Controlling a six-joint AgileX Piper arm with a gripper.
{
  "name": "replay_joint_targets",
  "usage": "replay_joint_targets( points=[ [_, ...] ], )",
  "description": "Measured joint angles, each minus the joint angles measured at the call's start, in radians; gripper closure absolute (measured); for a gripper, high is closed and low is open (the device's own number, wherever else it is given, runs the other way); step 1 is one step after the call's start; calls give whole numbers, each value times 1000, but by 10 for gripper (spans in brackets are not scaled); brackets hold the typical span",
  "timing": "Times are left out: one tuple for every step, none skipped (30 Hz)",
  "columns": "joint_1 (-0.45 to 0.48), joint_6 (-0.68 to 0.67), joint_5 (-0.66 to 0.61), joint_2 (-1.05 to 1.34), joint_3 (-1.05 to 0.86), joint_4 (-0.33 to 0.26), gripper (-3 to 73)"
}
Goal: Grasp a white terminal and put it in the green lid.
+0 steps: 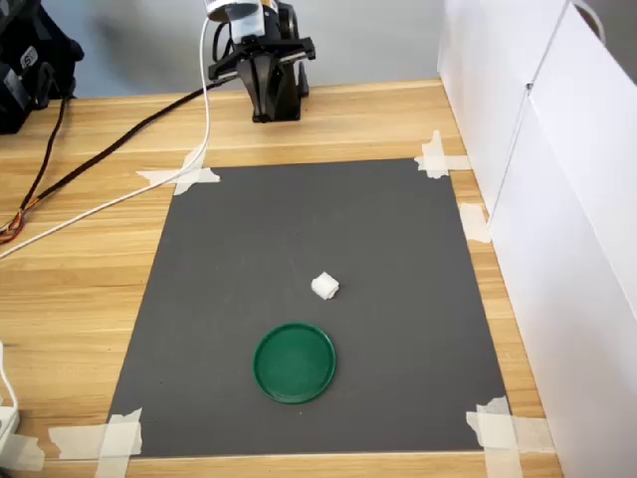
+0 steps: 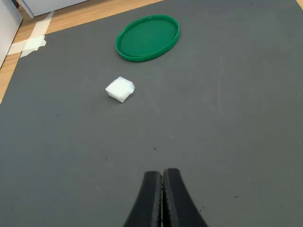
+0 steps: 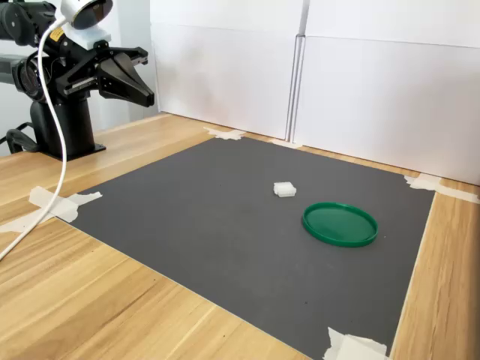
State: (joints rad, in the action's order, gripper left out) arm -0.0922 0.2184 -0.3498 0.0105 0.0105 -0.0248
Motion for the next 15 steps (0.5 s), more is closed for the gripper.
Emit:
replay_joint_targets(
  points=[
    [0, 0, 0, 0, 0, 0, 716],
    [0, 0, 0, 0, 0, 0, 716],
    [0, 0, 0, 0, 0, 0, 716],
    [0, 0, 0, 0, 0, 0, 716],
    [0, 0, 0, 0, 0, 0, 716],
    [0, 0, 0, 0, 0, 0, 716],
    [0, 0, 0, 0, 0, 0, 716],
    [0, 0, 0, 0, 0, 0, 716],
    [0, 0, 0, 0, 0, 0, 716],
    [0, 0, 0, 0, 0, 0, 716],
    [0, 0, 0, 0, 0, 0, 716],
    [0, 0, 0, 0, 1, 0, 716],
    [0, 0, -1, 0, 4, 0, 716],
    [0, 0, -12, -1, 10, 0, 716],
    [0, 0, -31, -8, 15, 0, 716]
  ],
)
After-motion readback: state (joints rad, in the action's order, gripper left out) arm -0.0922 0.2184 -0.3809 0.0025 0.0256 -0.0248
